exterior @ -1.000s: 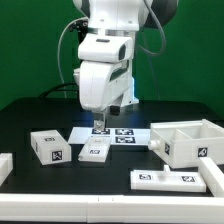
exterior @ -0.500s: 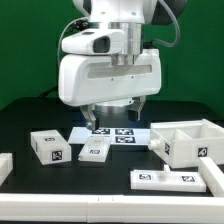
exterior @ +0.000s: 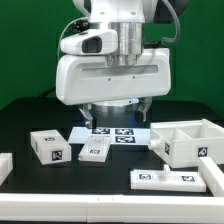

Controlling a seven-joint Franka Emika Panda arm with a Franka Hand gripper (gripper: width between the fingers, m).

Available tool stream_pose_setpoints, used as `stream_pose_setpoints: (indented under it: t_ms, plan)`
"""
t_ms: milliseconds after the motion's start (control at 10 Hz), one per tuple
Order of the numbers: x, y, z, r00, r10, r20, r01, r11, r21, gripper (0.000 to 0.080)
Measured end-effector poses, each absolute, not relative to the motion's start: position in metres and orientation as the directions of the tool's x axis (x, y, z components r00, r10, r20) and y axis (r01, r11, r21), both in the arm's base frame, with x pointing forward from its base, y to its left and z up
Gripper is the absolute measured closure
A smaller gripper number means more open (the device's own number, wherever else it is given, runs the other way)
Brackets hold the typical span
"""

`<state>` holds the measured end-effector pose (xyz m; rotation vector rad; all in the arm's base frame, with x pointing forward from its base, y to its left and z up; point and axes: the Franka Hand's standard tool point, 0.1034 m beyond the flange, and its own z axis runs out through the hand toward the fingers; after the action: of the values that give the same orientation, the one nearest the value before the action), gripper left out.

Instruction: Assemble cabinet

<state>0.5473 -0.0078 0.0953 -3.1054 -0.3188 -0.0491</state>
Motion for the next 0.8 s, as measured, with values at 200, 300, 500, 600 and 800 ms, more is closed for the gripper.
stream_pose_setpoints:
  t_ms: [200,300,500,600,800]
  plan:
    - [0.58,0.026,0.094,0.998,-0.043,0.049,-0.041,-0.999,-0.034,0.0002]
    - [0.587,0.043,0.09,0.975,-0.218,0.049,-0.216,-0.975,-0.048,0.0002]
    - [0.588,0.052,0.087,0.971,-0.233,0.062,-0.23,-0.972,-0.052,0.0002]
    - [0.588,0.051,0.087,0.969,-0.238,0.061,-0.235,-0.971,-0.053,0.0002]
    - [0.585,0.056,0.075,0.98,-0.188,0.056,-0.186,-0.981,-0.045,0.0002]
